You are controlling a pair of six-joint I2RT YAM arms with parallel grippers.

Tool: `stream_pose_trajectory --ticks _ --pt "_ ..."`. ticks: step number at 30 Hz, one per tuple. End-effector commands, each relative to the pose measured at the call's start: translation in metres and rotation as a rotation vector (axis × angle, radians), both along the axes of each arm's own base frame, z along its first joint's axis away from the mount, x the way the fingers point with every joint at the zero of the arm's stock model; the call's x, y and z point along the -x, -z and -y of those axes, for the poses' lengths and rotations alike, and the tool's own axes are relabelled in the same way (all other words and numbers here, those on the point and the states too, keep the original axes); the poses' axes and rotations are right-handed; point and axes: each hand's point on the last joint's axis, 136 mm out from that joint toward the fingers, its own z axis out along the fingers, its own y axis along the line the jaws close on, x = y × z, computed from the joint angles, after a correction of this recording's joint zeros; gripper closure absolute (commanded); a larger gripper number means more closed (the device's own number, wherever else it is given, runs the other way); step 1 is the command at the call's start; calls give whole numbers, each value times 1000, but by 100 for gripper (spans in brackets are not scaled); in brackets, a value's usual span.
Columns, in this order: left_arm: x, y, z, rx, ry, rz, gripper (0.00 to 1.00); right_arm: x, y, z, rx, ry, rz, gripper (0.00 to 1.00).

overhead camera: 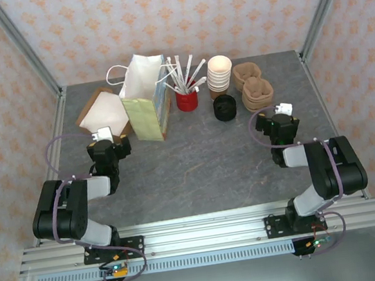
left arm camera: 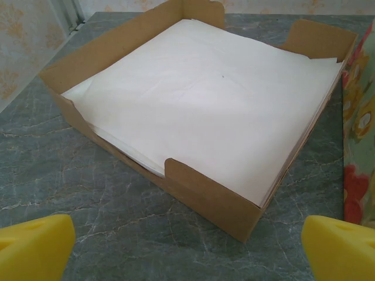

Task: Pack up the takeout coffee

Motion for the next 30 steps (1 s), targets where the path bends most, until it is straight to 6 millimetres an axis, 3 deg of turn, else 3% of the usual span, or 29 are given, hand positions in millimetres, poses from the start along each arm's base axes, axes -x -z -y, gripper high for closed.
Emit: stream_pose_trajectory --ticks 1,24,27,30 --pt "-7 -11 -2 -20 -9 29 0 -6 -8 -2 -4 -5 34 1" --pt "-7 -12 -2 -20 -13 32 0 -6 -9 -2 -6 -6 35 1" --pt "-3 -26 -18 -23 -117 27 0 -4 -12 1 1 10 49 1" --pt "20 -50 -51 -16 -356 -23 0 4 -33 12 8 87 61 1"
